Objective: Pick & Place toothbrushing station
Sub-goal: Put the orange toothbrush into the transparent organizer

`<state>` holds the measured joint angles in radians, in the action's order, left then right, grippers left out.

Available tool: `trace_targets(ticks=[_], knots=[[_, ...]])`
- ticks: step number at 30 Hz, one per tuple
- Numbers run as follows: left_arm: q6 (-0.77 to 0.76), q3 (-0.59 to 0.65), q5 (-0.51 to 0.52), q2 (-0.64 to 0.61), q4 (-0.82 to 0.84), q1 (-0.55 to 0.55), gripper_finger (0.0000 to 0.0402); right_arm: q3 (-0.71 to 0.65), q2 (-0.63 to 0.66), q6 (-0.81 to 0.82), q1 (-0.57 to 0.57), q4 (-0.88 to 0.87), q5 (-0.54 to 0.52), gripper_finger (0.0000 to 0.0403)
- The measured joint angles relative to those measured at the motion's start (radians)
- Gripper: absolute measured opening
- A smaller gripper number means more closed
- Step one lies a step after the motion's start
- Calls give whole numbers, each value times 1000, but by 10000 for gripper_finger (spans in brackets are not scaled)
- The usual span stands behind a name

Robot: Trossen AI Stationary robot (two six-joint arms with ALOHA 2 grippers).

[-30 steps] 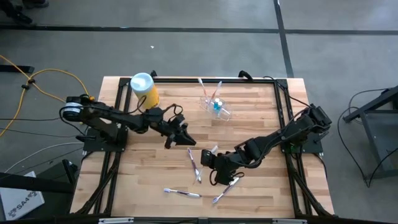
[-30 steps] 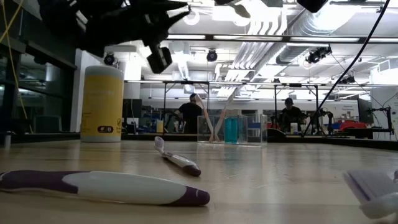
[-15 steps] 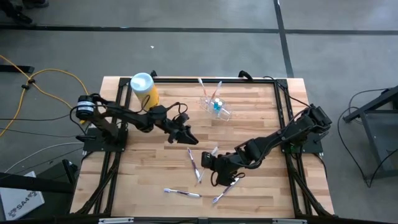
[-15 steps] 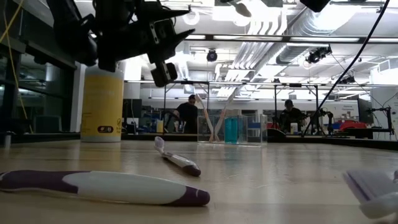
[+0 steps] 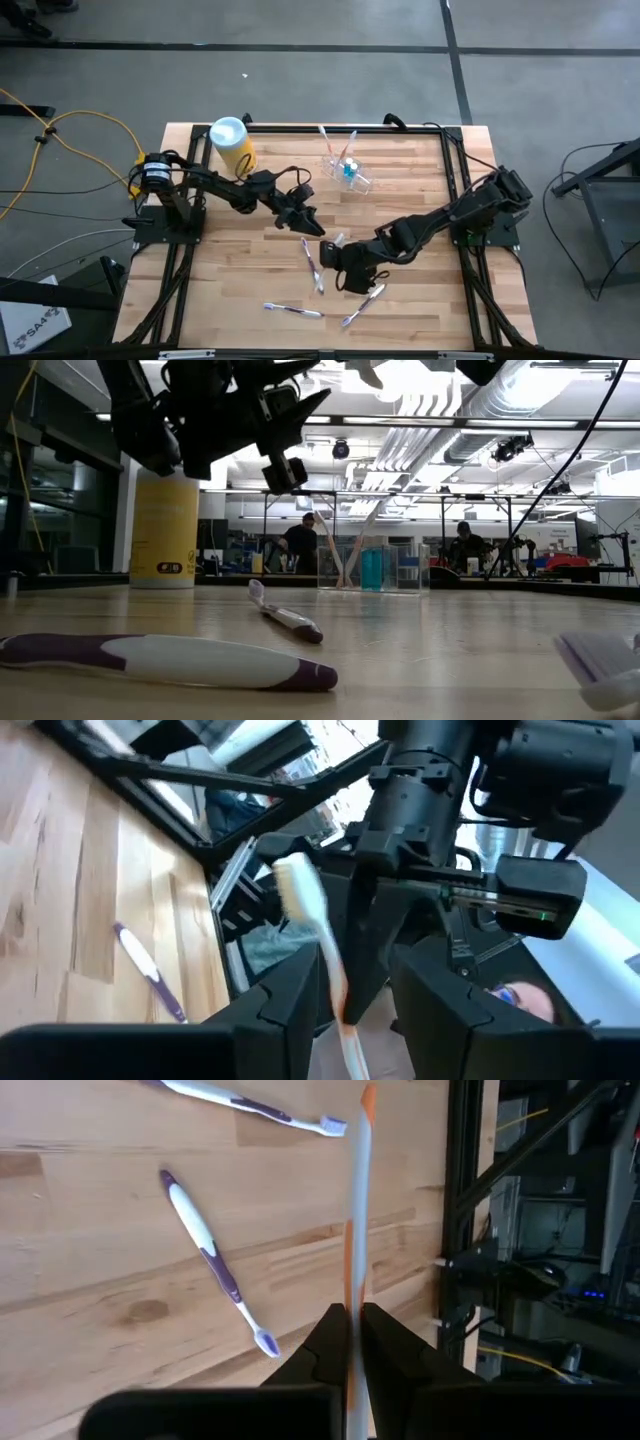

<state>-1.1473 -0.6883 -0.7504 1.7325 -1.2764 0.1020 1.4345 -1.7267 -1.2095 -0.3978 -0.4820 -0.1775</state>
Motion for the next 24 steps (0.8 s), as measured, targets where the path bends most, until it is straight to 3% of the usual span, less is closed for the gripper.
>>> trace_targets(ticks=[17,24], knots=[[38,-10,-2,0,39,7,123,-1,-38,-60,45,2,2,7],[35,-10,1,25,51,7,123,0,-68,-88,52,8,-48,7]])
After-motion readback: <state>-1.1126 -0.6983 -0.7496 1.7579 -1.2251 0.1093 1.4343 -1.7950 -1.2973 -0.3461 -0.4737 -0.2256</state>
